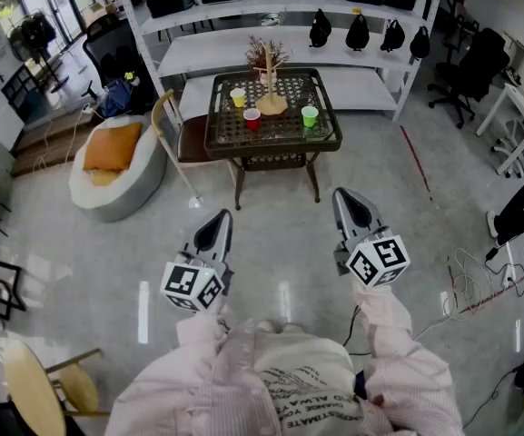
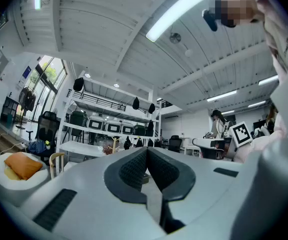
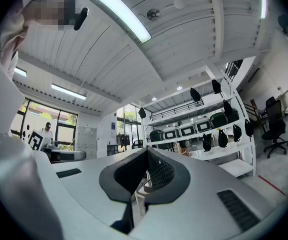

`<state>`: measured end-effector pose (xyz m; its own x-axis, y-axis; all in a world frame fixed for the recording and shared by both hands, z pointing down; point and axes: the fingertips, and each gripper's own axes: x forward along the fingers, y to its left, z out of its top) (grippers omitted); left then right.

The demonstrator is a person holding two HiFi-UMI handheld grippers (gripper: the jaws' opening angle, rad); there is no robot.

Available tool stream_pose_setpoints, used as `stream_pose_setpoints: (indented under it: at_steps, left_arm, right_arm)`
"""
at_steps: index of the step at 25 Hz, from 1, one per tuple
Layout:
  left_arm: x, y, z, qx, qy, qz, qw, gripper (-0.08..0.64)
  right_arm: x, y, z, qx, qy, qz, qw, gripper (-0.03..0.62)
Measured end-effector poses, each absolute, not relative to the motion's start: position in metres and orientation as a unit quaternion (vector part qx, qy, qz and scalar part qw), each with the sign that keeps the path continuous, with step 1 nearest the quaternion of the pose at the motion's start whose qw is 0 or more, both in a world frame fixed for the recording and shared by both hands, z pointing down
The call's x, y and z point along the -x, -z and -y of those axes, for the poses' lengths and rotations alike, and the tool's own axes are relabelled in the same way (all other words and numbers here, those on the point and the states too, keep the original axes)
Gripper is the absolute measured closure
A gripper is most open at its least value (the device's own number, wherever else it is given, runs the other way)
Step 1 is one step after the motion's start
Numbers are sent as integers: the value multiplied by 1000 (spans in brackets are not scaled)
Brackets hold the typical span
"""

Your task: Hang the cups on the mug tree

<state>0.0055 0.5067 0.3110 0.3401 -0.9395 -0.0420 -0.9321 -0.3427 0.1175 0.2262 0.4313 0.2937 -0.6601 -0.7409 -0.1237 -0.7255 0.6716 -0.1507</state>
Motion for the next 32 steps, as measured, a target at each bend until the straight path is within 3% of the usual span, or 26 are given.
stream_pose_setpoints:
  at_steps: [18, 21, 27, 32]
  left_arm:
    - [-27, -325, -519, -816, 38, 574, 58, 561]
    - [-30, -326, -523, -813, 38, 577, 59, 561]
    - [-37, -323, -523, -810, 43, 582, 58, 561]
    - [-48, -323, -522, -812, 41, 579, 58, 561]
  right_arm:
    - [-246, -321, -428, 410, 84, -907, 48, 584]
    - [-248, -328, -427, 403, 109, -907, 49, 452]
    - [-253, -332, -424, 397, 115, -909, 49, 362]
    - [-260, -334, -420, 395, 114, -910, 47, 343]
